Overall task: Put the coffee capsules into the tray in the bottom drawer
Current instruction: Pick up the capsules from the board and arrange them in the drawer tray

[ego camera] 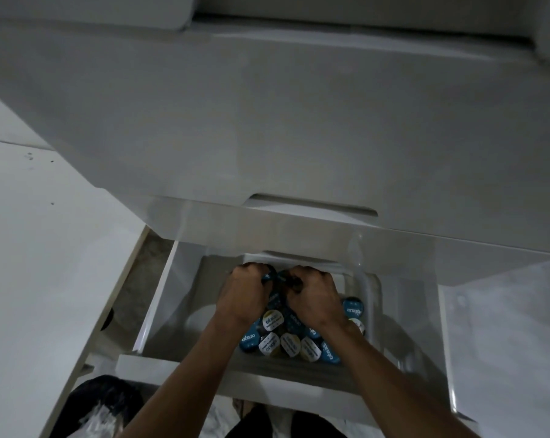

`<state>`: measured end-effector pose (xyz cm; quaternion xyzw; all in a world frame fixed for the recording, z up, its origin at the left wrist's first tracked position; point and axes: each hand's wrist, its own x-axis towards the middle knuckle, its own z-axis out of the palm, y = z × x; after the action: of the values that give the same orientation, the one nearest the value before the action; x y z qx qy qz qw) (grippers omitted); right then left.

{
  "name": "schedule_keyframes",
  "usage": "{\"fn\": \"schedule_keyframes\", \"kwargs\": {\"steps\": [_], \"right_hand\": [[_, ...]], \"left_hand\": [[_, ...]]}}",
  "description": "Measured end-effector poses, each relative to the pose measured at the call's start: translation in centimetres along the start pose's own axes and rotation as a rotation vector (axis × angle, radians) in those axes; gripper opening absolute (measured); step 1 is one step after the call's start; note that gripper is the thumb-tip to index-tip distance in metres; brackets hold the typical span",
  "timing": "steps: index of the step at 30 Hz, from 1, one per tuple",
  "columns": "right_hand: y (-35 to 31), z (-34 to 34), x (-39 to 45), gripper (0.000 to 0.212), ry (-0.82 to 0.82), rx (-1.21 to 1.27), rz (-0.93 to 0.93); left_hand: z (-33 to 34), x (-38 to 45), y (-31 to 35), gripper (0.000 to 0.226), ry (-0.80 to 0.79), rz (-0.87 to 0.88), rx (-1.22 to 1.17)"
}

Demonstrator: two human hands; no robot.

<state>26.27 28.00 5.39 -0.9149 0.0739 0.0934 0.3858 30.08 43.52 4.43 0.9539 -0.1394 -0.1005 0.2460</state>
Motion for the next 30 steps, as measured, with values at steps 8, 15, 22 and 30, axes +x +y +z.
{"fn": "schedule_keyframes", "kwargs": {"steps": [8,15,22,30], "right_hand": [[-0.5,-0.2,-0.1,0.02,0.009,0.036,0.004],[-0.5,0.1,0.1,0.026,-0.006,-0.012,0.033],[-1.0,0.4,0.2,0.029,0.005,-0.081,0.005],[0.0,-0.4,-0.8,0.022,0.111,0.082,0.001]], "left_hand": [[0.2,-0.1,-0.5,0.015,-0.006,-0.017,0.034],[-0.1,-0.3,-0.3,0.017,-0.001,-0.018,0.054],[-0.7,-0.3,-0.4,0.019,-0.007,0.003,0.032],[-2.1,-2.3,0.9,0.02,0.074,-0.043,-0.005]]}}
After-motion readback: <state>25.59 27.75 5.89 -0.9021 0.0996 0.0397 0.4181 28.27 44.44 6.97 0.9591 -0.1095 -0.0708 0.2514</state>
